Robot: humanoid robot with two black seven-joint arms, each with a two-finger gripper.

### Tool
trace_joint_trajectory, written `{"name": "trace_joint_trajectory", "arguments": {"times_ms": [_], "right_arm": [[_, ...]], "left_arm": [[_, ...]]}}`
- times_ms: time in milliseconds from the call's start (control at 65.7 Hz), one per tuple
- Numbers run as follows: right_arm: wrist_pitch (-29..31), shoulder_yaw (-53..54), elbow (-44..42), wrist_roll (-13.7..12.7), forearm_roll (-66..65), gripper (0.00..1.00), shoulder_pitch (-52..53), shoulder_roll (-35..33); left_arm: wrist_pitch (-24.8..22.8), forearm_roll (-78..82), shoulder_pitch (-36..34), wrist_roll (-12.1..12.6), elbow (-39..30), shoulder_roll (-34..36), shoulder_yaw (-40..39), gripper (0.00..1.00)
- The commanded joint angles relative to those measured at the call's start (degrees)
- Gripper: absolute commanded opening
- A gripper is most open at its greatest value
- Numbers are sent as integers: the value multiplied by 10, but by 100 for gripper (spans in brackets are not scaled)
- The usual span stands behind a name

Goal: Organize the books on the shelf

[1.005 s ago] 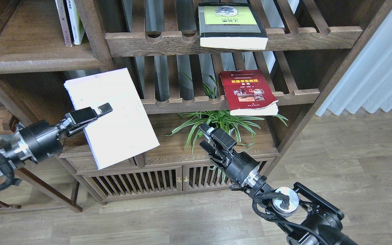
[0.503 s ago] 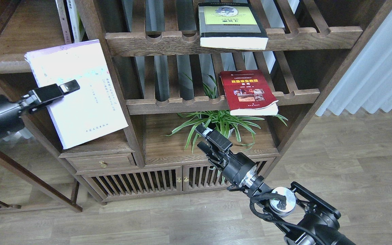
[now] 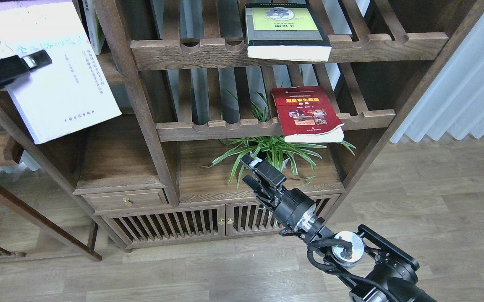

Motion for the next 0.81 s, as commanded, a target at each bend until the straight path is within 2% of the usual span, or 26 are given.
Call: {"name": "trace_joint_trajectory", "arguments": {"times_ms": [0,305,563,670,792], "right_arm": [[0,0,0,0,-1,94,1,0],[0,-2,1,0,-1,94,6,3],[0,-2,0,0,-2,94,13,9],[-1,-2,-4,0,-9,94,13,28],[-1,-1,-4,0,-16,94,14,33]], "left_arm": [[0,8,-4,4,11,4,1,8],[0,41,-14,7,27,13,1,7],[0,56,-34,9,70,19,-6,7],[0,78,-81,9,102,12,1,7],[0,86,-88,8,112,7,0,7]]}}
